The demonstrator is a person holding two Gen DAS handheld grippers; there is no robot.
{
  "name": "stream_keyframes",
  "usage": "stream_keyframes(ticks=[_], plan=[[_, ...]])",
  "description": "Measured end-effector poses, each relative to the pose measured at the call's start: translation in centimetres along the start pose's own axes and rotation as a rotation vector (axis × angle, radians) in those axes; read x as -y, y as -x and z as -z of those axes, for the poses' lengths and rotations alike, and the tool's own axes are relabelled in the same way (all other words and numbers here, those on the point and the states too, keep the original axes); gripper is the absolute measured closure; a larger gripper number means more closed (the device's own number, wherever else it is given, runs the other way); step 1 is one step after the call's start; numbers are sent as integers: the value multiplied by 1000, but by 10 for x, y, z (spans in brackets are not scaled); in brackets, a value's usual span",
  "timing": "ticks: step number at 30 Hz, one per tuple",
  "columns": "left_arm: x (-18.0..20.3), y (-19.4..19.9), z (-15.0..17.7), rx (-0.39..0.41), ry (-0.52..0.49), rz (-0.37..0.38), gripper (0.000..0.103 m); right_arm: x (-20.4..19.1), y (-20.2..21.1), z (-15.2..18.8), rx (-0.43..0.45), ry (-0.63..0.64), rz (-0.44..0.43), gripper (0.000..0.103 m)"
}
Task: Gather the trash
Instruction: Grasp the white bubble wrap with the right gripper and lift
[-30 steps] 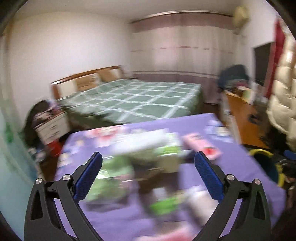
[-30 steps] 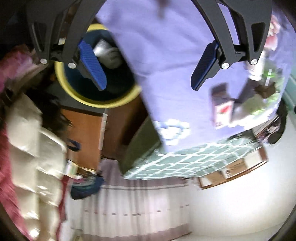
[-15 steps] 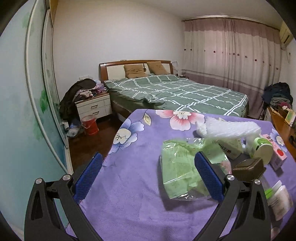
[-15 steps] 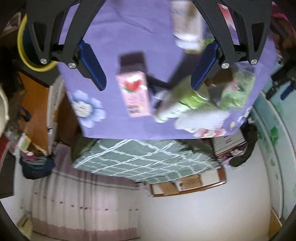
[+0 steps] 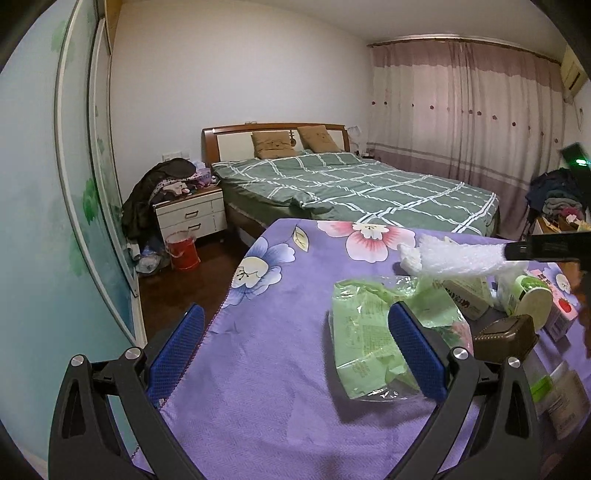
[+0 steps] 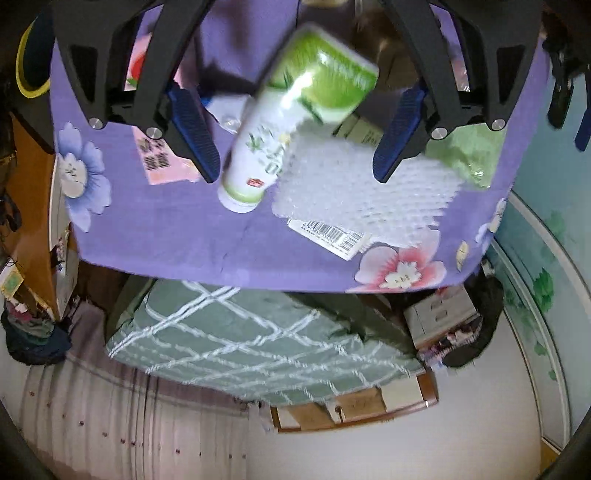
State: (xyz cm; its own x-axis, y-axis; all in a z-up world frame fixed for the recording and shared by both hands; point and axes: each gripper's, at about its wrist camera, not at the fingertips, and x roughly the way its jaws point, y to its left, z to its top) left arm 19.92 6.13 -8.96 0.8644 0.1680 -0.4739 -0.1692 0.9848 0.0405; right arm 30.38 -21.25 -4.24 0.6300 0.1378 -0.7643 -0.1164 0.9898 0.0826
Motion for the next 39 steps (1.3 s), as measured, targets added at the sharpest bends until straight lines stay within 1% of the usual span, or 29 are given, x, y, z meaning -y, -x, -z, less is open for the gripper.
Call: stream_keyframes(ticks=[5,6,7,8,9,10,11,12,13,18,21,22,23,24,25,27,29,34,36,37,39], plan=[[6,3,0,9,-26,-7,5,1,-23,-8,-58,-23,-28,23],[7,2,1,10,-29,-8,5,1,-25,-8,-66,-25,-36,27],[7,3,0,10,-30,-9,5,-1,-25,-8,-64,-16,-31,40],[7,3,0,10,-30,-8,5,-3,-25,-9,-63,-2,-26,49],[8,2,0,9,-29,-7,5,-4,-24,-9,-66,9,-27,68],[7,3,1,9,-28,-7,5,-5,-23,-8,-67,9,-32,82],[8,3,1,9,-28,-8,5,-6,-21,-7,-64,8,-40,86],[8,3,1,9,-28,-9,5,-6,-18,-7,-55,10,-43,99],[8,3,1,9,-27,-8,5,-6,-15,-6,-47,11,-40,103],[8,4,1,10,-27,-9,5,3,6,-5,7,-8,-52,103],[8,5,1,10,-28,-9,5,4,9,-8,13,-1,-69,102],[8,5,1,11,-28,-10,5,2,8,-10,6,-3,-85,101],[8,5,1,12,-28,-12,5,1,6,-12,4,-5,-92,98],[8,6,1,15,-28,-16,5,-4,2,-16,-4,9,-82,83],[7,7,0,18,-25,-20,5,-7,-1,-17,-10,18,-78,62],[5,8,0,20,-20,-25,5,-11,-9,-20,-25,11,-81,45],[4,7,-2,22,-13,-27,5,-16,-18,-24,-51,15,-68,45],[4,6,-2,21,-13,-22,5,-22,-41,-22,-165,32,-68,45],[5,7,-1,24,-18,-22,5,-25,-44,-20,-168,49,-62,45],[6,7,-1,24,-21,-22,5,-26,-44,-20,-167,55,-59,55],[7,7,0,24,-26,-24,5,-29,-43,-19,-166,68,-51,69]])
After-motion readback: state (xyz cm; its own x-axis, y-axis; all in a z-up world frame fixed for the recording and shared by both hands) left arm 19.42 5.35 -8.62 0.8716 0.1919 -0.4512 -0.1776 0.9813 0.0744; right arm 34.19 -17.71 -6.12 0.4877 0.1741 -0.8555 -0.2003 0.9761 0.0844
